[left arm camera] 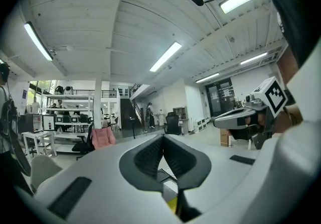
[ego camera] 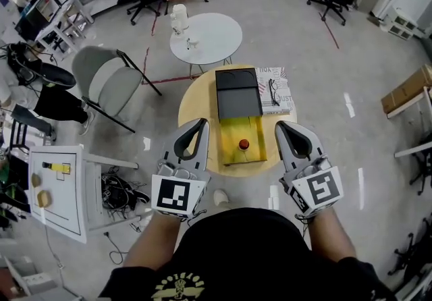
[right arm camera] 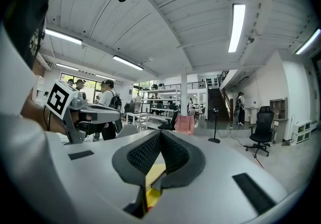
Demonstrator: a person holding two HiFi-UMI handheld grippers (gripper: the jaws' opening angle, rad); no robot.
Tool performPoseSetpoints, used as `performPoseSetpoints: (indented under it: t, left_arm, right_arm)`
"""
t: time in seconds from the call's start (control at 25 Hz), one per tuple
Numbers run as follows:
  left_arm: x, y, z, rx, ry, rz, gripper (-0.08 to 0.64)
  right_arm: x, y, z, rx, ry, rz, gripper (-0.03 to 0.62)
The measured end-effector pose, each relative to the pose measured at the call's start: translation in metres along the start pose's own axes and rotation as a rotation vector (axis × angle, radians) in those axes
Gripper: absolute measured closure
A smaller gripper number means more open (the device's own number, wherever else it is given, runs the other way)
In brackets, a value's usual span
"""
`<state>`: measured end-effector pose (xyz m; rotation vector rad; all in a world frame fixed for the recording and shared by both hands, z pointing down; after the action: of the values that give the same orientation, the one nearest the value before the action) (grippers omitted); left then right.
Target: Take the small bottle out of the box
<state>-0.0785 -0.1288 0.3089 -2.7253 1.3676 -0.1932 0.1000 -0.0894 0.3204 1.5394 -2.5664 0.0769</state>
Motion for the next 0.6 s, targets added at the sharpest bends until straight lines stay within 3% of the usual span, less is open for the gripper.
performPoseSetpoints:
  t: [0.6]
  left_arm:
    - [0.009,0.032,-0.017,-0.036,-0.02,-0.095,0.546]
  right_arm:
    - [0.019,0.023,-0.006,0.018,0.024,-0.107,0.578]
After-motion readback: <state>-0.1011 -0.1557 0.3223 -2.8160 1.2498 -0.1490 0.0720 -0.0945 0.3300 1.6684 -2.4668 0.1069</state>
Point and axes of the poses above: the fingertips, and each gripper's own axes: x forward along the fingers, y to its left, z out of its top, the point moved 3 cm from there along -x, backward along the fingers, and after that the axes turned 2 degrees about z, right-handed, at the moved point
